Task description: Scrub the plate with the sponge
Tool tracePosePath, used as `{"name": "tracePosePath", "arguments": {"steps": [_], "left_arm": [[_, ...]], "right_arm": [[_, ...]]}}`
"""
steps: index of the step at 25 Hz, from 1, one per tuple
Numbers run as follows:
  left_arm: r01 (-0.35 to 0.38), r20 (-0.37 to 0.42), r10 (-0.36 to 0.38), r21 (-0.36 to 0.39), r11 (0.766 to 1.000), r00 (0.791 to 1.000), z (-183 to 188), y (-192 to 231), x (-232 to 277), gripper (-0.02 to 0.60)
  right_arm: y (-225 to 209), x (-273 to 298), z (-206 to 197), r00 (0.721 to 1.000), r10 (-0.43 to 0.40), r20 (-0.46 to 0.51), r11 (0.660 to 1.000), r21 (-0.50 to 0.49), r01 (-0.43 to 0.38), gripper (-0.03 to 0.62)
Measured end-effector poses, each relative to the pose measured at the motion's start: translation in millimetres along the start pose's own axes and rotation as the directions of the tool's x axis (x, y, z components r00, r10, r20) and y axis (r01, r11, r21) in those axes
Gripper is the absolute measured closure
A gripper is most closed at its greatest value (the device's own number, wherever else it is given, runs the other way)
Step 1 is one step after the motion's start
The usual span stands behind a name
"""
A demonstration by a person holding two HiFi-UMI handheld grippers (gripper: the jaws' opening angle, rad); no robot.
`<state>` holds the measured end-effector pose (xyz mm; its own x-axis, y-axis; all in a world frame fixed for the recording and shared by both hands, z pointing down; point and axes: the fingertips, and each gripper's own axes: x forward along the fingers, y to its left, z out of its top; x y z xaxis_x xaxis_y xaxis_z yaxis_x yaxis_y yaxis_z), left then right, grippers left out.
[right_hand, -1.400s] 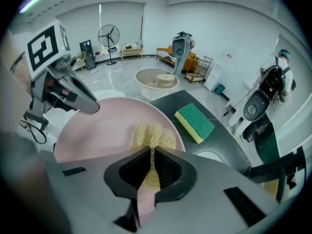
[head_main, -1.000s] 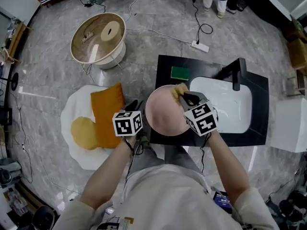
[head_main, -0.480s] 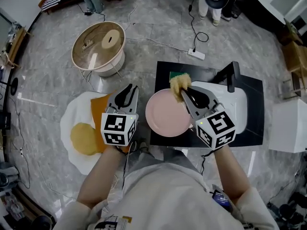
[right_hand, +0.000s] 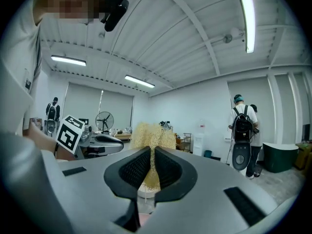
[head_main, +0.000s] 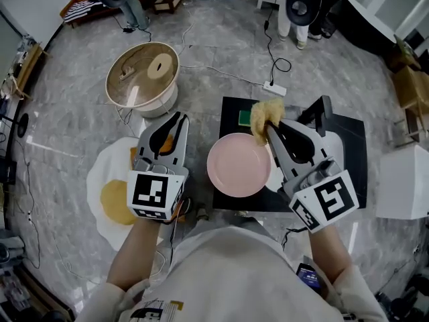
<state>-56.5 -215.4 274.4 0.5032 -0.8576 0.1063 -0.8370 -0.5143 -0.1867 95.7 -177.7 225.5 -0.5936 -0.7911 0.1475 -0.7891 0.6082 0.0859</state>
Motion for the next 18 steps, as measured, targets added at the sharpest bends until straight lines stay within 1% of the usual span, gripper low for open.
{"name": "tracePosePath", "arguments": {"steps": [2,5,10,12,15,18], "left_arm": [[-0.008,0.031,0.007,0.022,1.0,0.999,15.4,2.6,-6.8,0.528],[-0.022,0.074,0.018,0.052,0.998,0.997,31.4,4.8,-16.8,0.531],[0.005,0.083,-0.008,0.041,0.999,0.997,44.2,0.3,-27.2,0.541],[0.023,0.087,-0.027,0.043,0.999,0.996,48.2,-6.3,-30.8,0.545],[0.044,0.111,-0.043,-0.003,0.999,0.993,58.5,-18.0,-35.9,0.551],[0.061,0.111,-0.06,-0.005,0.998,0.992,57.7,-25.4,-40.4,0.552]], "right_arm": [[3.5,-6.0,12.9,1.0,-0.004,0.03,1.0,-0.01,0.004,0.545],[15.3,-15.7,28.7,0.996,0.017,0.089,1.0,-0.026,-0.015,0.545],[28.7,-29.2,51.0,0.984,0.048,0.173,0.998,-0.037,-0.042,0.545],[33.1,-34.8,56.7,0.981,0.061,0.184,0.997,-0.051,-0.052,0.546],[40.0,-42.7,59.2,0.981,0.071,0.183,0.996,-0.066,-0.06,0.546],[44.9,-47.0,52.9,0.984,0.07,0.164,0.996,-0.06,-0.061,0.546]]}}
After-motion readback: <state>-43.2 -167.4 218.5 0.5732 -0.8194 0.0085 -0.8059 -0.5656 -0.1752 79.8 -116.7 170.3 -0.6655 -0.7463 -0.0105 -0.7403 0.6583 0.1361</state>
